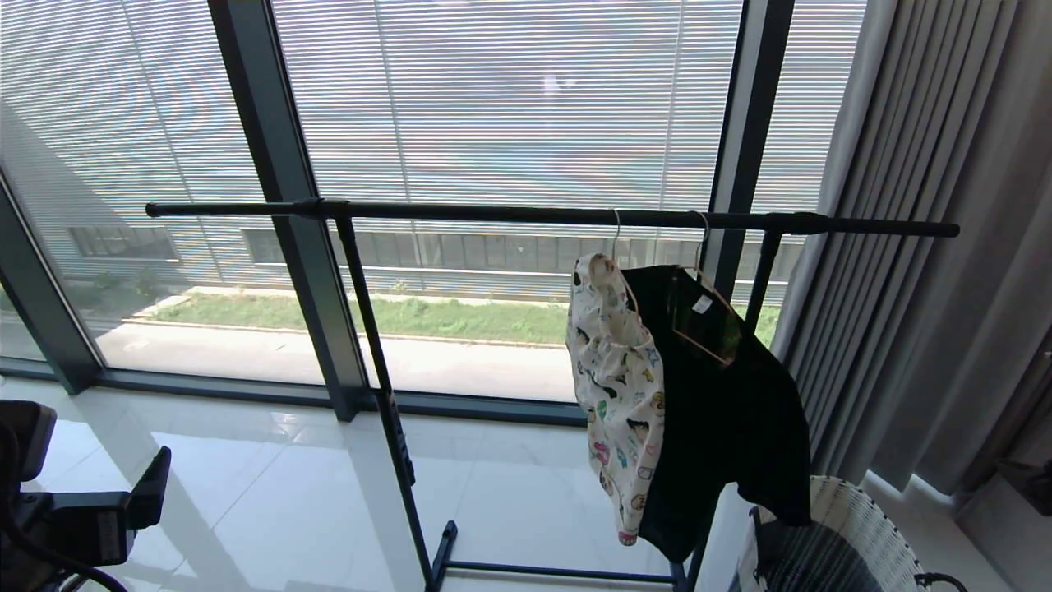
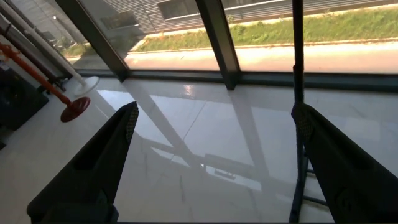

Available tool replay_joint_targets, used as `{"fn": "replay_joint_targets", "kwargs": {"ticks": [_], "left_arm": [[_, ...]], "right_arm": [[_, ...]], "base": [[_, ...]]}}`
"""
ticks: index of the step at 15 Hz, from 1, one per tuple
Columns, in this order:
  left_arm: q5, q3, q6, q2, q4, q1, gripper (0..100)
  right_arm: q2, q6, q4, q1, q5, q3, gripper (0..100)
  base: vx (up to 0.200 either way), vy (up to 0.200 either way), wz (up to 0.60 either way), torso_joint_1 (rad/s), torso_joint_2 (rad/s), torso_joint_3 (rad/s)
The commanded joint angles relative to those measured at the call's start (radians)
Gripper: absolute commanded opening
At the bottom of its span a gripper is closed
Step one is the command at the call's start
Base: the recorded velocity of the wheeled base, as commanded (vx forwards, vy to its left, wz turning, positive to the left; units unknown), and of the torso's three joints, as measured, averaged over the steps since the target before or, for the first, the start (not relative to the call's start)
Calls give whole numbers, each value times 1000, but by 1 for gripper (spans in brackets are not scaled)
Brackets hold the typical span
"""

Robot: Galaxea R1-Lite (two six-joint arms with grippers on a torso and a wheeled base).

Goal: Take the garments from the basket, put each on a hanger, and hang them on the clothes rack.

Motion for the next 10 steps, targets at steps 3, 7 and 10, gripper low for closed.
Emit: {"fn": "replay_joint_targets", "kwargs": {"ticks": [3,7,10], "left_arm": [[2,32,2,-70,1,45,100],[2,33,-1,-76,1,68,100],[2,47,0,-96,1,68,100]], "right_arm": [[-104,-2,-1,-32,-2,56,100],[-110,-1,-1,-56,-2,74,100],[-133,-2,-5,-64,-2,108,100]], "base": [[-200,0,0,-2,7,1],[-150,0,0,3,2,4],[0,0,0,0,0,0]]}}
